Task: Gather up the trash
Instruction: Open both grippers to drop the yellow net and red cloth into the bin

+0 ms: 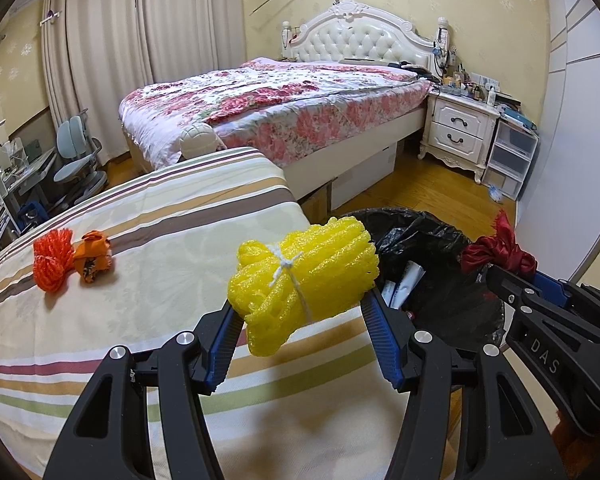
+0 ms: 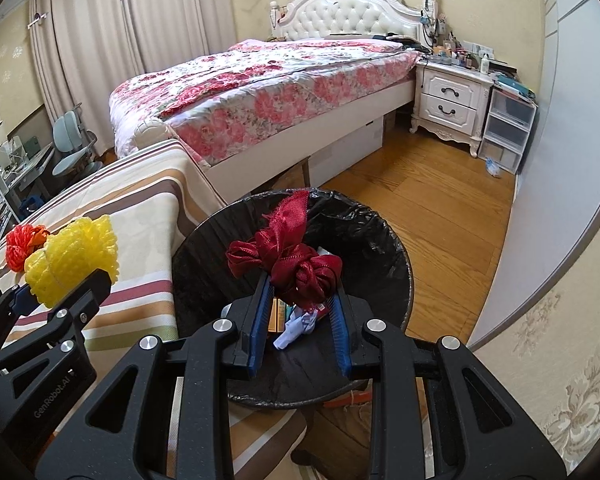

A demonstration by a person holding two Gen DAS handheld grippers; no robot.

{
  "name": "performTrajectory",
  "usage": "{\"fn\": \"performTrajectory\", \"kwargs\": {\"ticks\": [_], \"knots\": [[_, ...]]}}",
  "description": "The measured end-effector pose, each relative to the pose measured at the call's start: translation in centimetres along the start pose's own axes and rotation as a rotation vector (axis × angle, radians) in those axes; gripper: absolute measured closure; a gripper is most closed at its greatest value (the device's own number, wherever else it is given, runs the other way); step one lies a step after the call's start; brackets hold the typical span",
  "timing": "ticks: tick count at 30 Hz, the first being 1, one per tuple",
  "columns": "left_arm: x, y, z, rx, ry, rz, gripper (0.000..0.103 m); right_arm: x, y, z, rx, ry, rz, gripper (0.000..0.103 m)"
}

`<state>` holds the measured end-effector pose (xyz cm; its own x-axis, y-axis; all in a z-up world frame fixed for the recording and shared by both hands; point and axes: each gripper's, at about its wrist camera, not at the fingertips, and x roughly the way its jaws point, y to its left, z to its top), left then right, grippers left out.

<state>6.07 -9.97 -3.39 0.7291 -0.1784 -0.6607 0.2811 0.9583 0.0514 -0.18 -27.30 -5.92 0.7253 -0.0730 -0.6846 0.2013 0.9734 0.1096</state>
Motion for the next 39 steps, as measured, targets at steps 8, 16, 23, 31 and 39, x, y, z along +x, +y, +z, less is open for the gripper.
{"fn": "performTrajectory", "kwargs": {"ticks": [8, 16, 23, 31, 39], "knots": [[1.3, -1.0, 0.8, -0.003, 0.014, 0.006, 0.045, 1.1, -0.7, 0.7, 0.003, 0.014, -0.004, 0.076], [2.2, -2.0, 1.4, 0.004, 0.022, 0.008, 0.045, 1.9, -1.2, 1.0, 0.014, 0.025, -0.013, 0.076], [2.8, -2.4, 1.6, 0.012, 0.032, 0.008, 0.045, 2.6, -1.5, 1.3, 0.025, 0.031, -0.019, 0.075], [3.0, -2.9, 1.6, 0.021, 0.029, 0.009, 0.045, 2.9, -1.9, 1.2, 0.032, 0.038, -0.022, 0.075], [2.8, -3.0, 1.6, 0.019, 0.019, 0.017, 0.031, 2.9, -2.5, 1.4, 0.045, 0.031, -0.036, 0.066]]}}
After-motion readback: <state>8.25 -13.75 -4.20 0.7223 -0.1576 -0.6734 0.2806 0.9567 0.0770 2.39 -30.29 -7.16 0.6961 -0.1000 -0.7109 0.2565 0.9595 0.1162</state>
